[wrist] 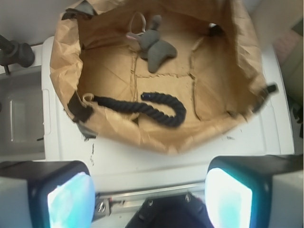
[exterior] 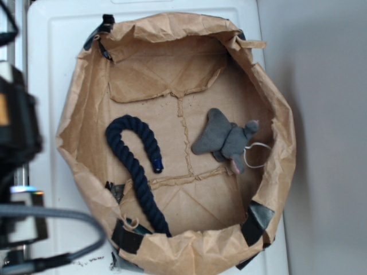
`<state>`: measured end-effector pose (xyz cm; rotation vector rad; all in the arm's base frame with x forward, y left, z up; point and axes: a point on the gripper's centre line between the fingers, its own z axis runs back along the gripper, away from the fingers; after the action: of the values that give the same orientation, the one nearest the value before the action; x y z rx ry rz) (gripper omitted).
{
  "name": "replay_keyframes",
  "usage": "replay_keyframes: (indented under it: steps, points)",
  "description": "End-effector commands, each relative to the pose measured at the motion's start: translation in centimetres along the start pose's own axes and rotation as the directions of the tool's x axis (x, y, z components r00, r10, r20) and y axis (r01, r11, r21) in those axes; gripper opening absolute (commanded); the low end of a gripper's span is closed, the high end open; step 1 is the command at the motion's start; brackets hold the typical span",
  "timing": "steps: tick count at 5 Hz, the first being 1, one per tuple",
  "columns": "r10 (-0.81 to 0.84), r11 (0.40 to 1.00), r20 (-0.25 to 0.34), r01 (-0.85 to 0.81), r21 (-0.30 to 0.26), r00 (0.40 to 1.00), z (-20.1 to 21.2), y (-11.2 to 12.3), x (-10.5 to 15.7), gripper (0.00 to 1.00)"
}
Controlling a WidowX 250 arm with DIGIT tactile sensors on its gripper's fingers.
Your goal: Grab the blue rope.
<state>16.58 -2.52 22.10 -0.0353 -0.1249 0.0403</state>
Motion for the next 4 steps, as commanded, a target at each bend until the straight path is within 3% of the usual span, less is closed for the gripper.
replay_keyframes:
  steps: [1, 2, 4]
  points:
    - [-0.164, 0.983, -0.008, 0.162, -0.084, 0.987, -2.5, 0.1, 3.5, 1.0]
    - [-0.284, 0.943, -0.02, 0.276, -0.184, 0.959, -4.1, 0.5, 5.2, 1.0]
    - [-0.284, 0.943, -0.02, 0.276, -0.184, 0.959, -4.1, 0.5, 5.2, 1.0]
